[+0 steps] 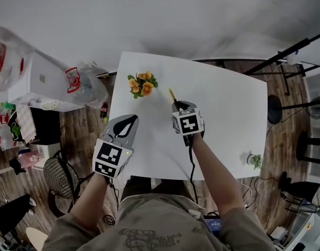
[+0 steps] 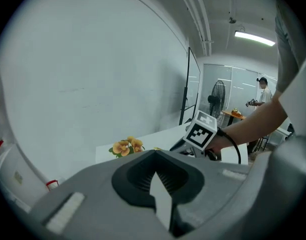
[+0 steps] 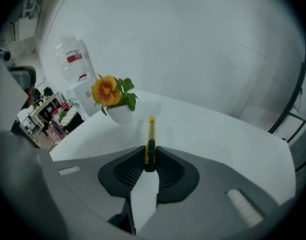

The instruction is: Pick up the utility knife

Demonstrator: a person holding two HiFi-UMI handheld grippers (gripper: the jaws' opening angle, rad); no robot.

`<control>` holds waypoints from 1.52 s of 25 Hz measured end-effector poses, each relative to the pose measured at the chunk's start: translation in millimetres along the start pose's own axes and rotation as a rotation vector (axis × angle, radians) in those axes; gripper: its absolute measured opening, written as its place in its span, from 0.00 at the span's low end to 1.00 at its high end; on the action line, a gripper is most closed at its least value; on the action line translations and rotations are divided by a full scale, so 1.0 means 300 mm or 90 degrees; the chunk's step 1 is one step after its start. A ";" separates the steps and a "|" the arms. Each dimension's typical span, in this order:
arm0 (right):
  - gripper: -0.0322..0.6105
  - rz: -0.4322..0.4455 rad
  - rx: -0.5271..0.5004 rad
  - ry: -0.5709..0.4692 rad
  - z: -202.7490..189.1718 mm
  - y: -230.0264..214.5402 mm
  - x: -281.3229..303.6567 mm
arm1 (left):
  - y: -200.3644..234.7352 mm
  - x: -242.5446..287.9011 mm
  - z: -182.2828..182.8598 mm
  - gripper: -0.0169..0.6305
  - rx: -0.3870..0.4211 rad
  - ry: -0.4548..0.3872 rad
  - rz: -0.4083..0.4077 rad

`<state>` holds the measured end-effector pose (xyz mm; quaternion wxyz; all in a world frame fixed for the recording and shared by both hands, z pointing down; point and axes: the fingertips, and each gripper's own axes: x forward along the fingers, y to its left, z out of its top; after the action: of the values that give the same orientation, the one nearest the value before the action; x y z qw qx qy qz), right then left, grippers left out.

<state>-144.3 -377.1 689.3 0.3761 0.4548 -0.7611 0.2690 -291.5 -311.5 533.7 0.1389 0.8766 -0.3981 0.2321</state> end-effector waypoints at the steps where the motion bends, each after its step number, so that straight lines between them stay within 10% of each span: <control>1: 0.19 0.008 0.003 -0.018 0.031 0.012 -0.035 | 0.002 -0.011 0.012 0.03 0.001 -0.004 0.002; 18: 0.19 0.034 -0.021 -0.405 0.512 0.133 -0.927 | -0.034 -0.308 0.479 0.03 0.144 -0.186 0.066; 29: 0.19 0.033 -0.020 -0.544 0.487 0.196 -1.313 | -0.216 -0.521 0.642 0.03 0.155 -0.292 0.031; 38: 0.19 -0.011 -0.065 -0.525 0.354 0.206 -1.385 | -0.240 -0.577 0.603 0.03 0.150 -0.283 0.038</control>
<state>-108.5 -226.0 284.8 0.0642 0.5116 -0.8565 0.0227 -282.6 -232.8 285.5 -0.0625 0.9040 -0.4149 0.0823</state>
